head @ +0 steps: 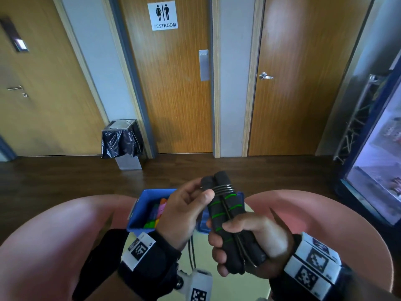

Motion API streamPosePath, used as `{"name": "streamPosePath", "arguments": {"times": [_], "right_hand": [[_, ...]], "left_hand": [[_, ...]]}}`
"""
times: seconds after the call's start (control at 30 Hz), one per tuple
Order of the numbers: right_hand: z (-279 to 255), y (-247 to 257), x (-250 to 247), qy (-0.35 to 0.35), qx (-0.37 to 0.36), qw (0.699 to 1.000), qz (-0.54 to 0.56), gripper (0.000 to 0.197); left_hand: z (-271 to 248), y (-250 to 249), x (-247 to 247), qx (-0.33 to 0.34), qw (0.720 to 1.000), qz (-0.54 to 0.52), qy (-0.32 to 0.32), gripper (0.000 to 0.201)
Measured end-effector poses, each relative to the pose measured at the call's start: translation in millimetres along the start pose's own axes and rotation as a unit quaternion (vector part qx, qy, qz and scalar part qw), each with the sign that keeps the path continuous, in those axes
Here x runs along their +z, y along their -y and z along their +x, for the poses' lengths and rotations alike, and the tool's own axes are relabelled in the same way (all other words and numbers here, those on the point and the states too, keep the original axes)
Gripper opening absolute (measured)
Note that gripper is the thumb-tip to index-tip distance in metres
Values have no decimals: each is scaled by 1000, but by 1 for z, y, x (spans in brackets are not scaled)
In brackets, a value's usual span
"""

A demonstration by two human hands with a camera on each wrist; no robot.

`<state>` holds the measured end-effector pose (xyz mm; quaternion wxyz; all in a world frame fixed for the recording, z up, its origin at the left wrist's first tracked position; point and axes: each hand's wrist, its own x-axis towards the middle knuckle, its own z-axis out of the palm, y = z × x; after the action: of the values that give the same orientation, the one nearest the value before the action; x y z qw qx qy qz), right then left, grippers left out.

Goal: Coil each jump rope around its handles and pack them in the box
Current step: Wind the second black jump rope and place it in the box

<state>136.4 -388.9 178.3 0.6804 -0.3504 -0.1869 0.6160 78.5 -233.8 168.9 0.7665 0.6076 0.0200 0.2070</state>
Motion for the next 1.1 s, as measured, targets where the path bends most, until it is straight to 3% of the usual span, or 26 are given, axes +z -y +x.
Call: {"name": "streamPosePath", "arguments": {"times": [0.07,0.13,0.27,0.4,0.47,0.53,0.6,0.73,0.8,0.9,1.1], "right_hand": [[6,0,10,30,0,999,24,32],[17,-4,22,60,-12,998,23,29],[48,-15,41,115,-69,990,47,33],[77,-18,59,54,-43,998,-12,44],[92,-14,62,-6,-24,997,-77,56],[104,-11,72,-85,-74,970,-214,59],[118,-13,92,-125,-120,922,-347,35],[143,-34,112,-222,-126,862,-438,25],[148,-39,120,-237,-119,869,-419,24],[147,-42,130,-211,-99,904,-358,17],[152,-56,137,-105,-94,982,-129,40]], "left_hand": [[0,-3,-10,2,1000,-17,-3,70],[-2,-6,-20,-17,997,-67,35,90],[-7,-16,-42,-72,981,-154,98,75],[-3,-35,-76,-74,979,-166,93,67],[0,-45,-97,-69,985,-146,55,69],[2,-54,-118,-51,994,-100,-8,65],[3,-60,-131,-27,997,-57,-48,55],[3,-66,-144,20,998,5,-58,36],[2,-71,-155,33,999,4,-25,34],[-1,-76,-172,41,999,-16,19,33],[-6,-79,-186,28,996,-67,46,36]]}}
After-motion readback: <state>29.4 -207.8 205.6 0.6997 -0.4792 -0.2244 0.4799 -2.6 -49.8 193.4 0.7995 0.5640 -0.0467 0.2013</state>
